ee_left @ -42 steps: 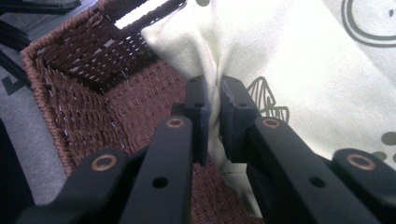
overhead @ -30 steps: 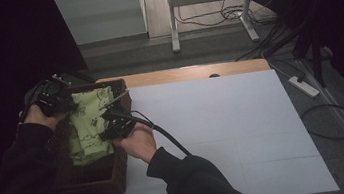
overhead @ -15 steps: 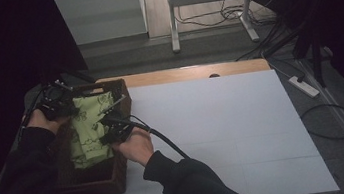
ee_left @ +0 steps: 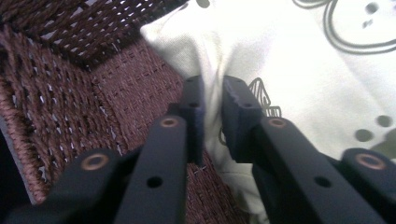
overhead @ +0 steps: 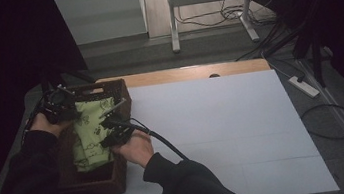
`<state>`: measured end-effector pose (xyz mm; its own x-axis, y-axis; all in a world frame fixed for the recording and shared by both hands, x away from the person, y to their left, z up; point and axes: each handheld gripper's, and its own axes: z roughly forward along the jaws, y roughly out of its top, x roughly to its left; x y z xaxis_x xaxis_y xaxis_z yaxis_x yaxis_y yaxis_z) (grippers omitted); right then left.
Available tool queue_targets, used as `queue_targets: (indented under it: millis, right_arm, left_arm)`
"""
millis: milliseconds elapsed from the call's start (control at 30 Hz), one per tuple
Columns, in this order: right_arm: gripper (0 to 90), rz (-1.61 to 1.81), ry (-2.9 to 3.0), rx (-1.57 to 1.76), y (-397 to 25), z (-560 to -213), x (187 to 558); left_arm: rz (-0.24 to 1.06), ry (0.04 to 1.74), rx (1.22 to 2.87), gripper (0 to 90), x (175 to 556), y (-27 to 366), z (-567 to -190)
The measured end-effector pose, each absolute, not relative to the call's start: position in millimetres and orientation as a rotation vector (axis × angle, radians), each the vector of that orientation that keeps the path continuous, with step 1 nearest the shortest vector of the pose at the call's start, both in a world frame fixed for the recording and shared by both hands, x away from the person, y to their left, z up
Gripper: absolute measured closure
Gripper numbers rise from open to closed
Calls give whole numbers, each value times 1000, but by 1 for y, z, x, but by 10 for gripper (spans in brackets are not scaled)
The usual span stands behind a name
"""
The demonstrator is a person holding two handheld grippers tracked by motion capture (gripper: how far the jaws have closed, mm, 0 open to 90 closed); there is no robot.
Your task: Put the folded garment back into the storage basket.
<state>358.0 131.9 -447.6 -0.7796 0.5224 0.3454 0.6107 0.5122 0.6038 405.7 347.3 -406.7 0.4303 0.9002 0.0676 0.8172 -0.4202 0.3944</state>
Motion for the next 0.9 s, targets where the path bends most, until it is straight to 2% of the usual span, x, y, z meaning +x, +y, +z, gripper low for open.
queue_targets:
  millis: [133, 467, 900]
  right_arm:
    - [592, -1176, -2620, -997, 129, -441, 359]
    - [458, -1222, -2682, -954, 119, -429, 359]
    - [350, -1252, -2775, -894, 105, -421, 358]
  left_arm:
    - [377, 1483, 2369, 711, 404, 349, -407]
    - [358, 1490, 2325, 595, 402, 346, -412]
    - [338, 1461, 2272, 465, 400, 333, -411]
